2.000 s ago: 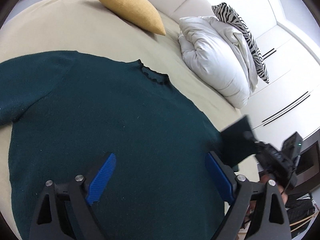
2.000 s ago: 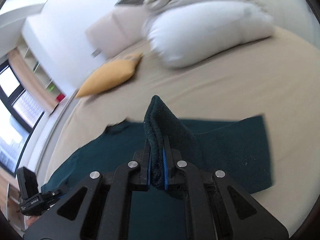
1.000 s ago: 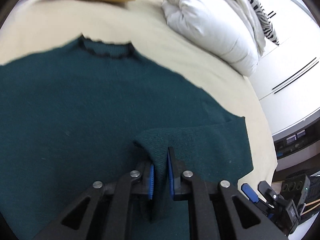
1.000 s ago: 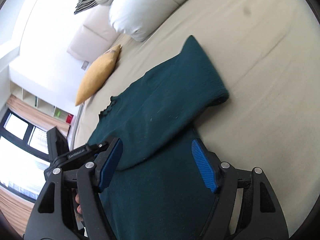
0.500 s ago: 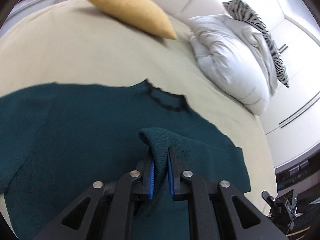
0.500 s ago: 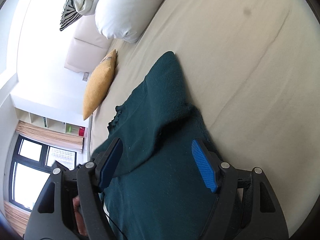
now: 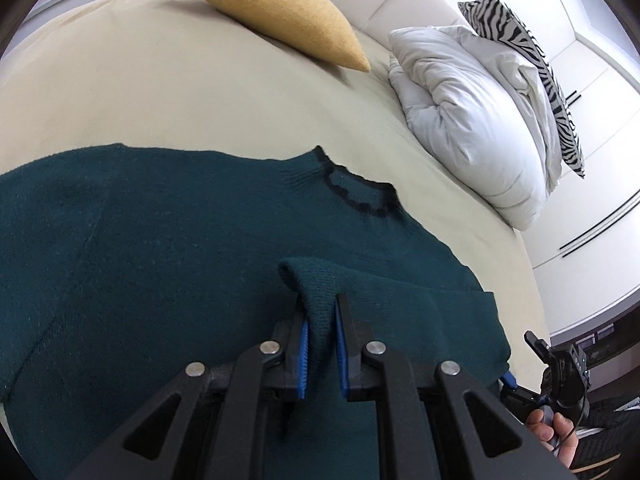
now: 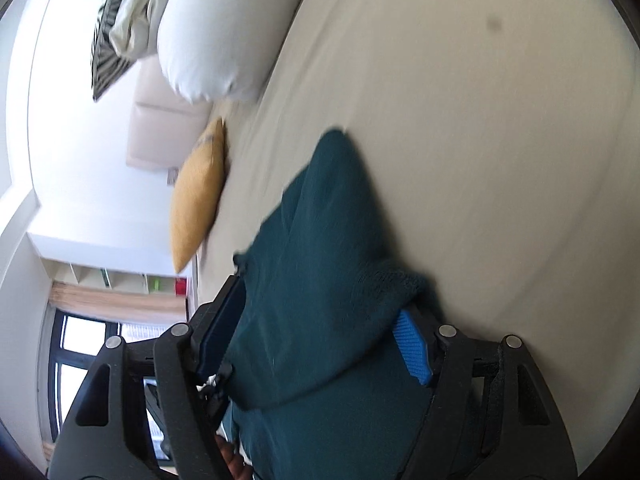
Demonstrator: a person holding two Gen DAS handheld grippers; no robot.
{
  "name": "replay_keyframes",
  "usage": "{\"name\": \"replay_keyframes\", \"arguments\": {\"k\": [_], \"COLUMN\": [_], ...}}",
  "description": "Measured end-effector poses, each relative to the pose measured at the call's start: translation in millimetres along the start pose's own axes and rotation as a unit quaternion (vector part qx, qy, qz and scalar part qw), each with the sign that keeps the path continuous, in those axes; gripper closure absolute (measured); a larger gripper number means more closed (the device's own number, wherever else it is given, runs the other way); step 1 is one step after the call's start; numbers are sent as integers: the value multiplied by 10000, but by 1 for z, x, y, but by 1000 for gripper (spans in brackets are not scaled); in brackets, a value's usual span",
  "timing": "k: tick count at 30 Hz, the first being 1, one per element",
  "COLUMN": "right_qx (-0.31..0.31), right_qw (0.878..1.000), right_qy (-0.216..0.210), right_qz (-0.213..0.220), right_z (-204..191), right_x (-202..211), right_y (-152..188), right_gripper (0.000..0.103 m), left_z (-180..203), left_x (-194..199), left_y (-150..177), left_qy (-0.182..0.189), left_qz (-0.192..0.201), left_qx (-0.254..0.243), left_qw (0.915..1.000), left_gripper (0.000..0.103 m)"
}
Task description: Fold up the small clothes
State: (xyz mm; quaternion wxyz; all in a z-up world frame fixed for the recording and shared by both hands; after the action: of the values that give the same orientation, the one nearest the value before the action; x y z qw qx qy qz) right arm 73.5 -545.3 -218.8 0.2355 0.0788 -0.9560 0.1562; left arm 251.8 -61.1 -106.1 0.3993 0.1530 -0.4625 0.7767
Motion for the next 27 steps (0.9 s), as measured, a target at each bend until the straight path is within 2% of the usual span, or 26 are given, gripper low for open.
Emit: {"name": "replay_keyframes", "arguments": {"k": [3, 5, 10, 12, 14, 16, 18, 22, 23, 25, 26, 27], "right_qx": [-216, -76, 625, 840, 1019, 1201, 1530, 1895, 2137, 2703, 2944, 3088], "right_qw": [9997, 9998, 9979, 9964, 9933, 9905, 9866, 9789, 9731, 9568, 9483, 9426], "right_qy": [-80, -96, -85, -63, 292, 546, 514, 724, 793, 1018, 1155, 1259], "right_qz": [119, 159, -137, 105, 458, 394, 245, -259, -342, -326, -275, -197], "right_z": [15, 21, 6, -3, -12, -20, -31, -39, -43, -53, -58, -61], "right_x": [-1, 1, 20, 34, 39, 23, -2, -52, -61, -74, -78, -79], "right_y": [-3, 3, 10, -3, -22, -37, -45, -40, -35, -26, -23, -22], "right_gripper": [59, 67, 63, 63, 63, 63, 63, 63, 66, 79, 94, 96], "left_z": [-10, -14, -16, -16, -16, -15, -14, -12, -12, -11, -10, -9], "left_x": [-7, -10, -10, -11, -11, -11, -12, -13, -13, -13, -12, -12], "left_y": [5, 8, 5, 6, 6, 6, 6, 7, 7, 6, 6, 5], "left_qy": [-85, -72, 21, 21, 12, -3, -14, -30, -32, -40, -37, -31], "left_qz": [-46, -62, -79, -81, -67, -58, -65, -78, -75, -64, -52, -30], "left_qx": [122, 151, 90, 79, 66, 43, 10, -95, -107, -155, -179, -196], "left_qw": [9999, 9998, 9999, 9999, 10000, 10000, 10000, 9999, 9999, 9999, 9998, 9998], "left_gripper": [91, 90, 90, 90, 90, 90, 90, 89, 89, 89, 90, 90]}}
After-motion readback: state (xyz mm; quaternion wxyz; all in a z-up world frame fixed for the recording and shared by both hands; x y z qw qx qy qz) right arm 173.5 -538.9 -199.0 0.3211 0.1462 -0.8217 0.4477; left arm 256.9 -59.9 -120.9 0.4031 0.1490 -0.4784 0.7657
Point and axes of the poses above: each gripper's, at about its wrist camera, not at the fingertips, and x roughly against the way its jaws point, z to its right, y to its underside, the point moved 1 cm from there along -x, roughly the way its jaws point, and after that the axes turned 14 degrees about z, right-handed, at the moved point
